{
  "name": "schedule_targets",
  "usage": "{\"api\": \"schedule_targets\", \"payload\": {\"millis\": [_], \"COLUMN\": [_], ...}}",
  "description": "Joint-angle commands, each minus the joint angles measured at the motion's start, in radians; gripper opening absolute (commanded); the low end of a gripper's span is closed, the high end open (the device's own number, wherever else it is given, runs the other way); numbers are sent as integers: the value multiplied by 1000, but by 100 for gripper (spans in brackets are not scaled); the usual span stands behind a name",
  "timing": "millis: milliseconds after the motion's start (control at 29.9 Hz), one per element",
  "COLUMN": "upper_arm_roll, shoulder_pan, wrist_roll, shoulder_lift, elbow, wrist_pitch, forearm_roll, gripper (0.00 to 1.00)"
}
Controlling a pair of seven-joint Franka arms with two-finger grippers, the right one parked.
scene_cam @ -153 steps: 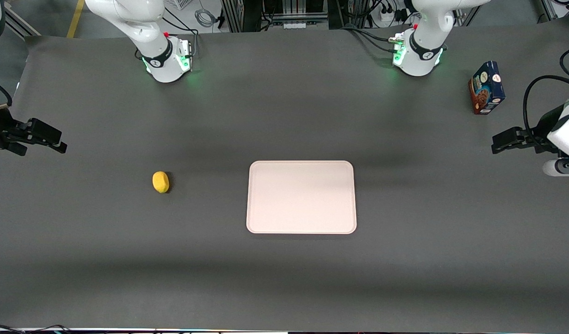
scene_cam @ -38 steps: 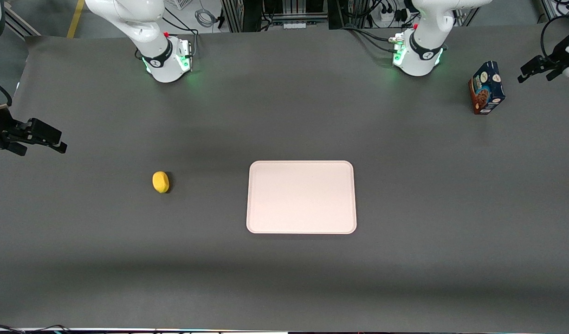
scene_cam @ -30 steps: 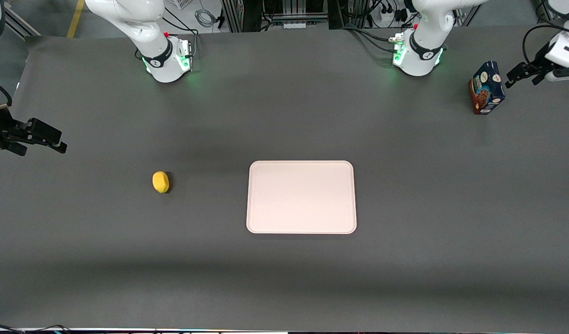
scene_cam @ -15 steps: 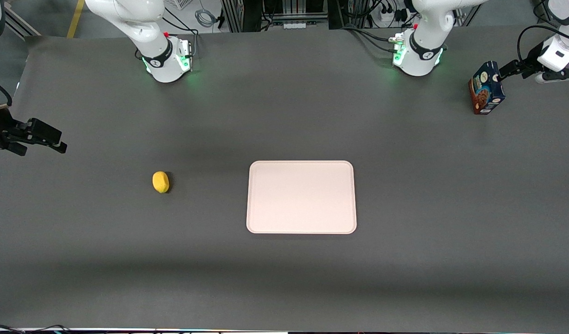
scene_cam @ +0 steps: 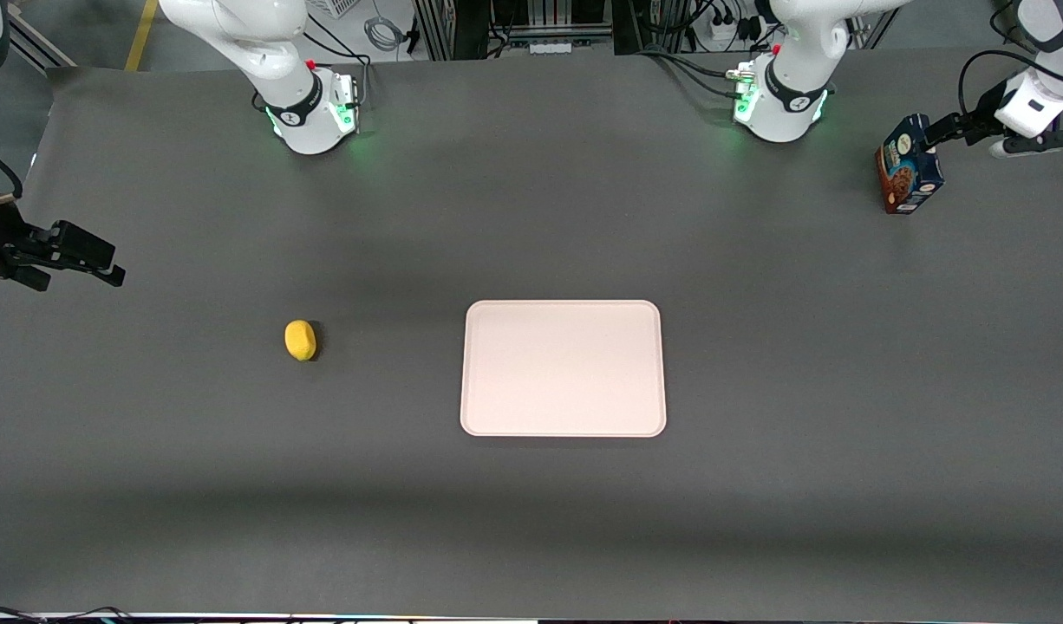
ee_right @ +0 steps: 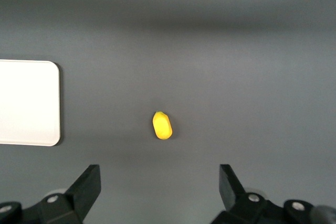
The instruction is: Place cookie box on tray
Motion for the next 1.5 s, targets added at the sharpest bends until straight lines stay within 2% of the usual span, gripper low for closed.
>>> {"api": "schedule_targets", "payload": {"millis": [0,267,568,1069,1169,1403,1470], "upper_arm_roll": [-4,-2,-4,-1,-2,-2,-2], "shoulder_pan": [55,94,117,114,111,106,106], "wrist_roll": [-19,-7,-7,-13,-13,-16,-16], "shoulder_lift": [48,166,167,174,174,174,173], "elbow": [-67,-82,-96,-115,-118,-125,-125], "wrist_pitch": [108,275,216,226,225,226,225], "forearm_roll": [25,31,29,29,29,28,28], "gripper": [100,100,100,99,90,57,53]}}
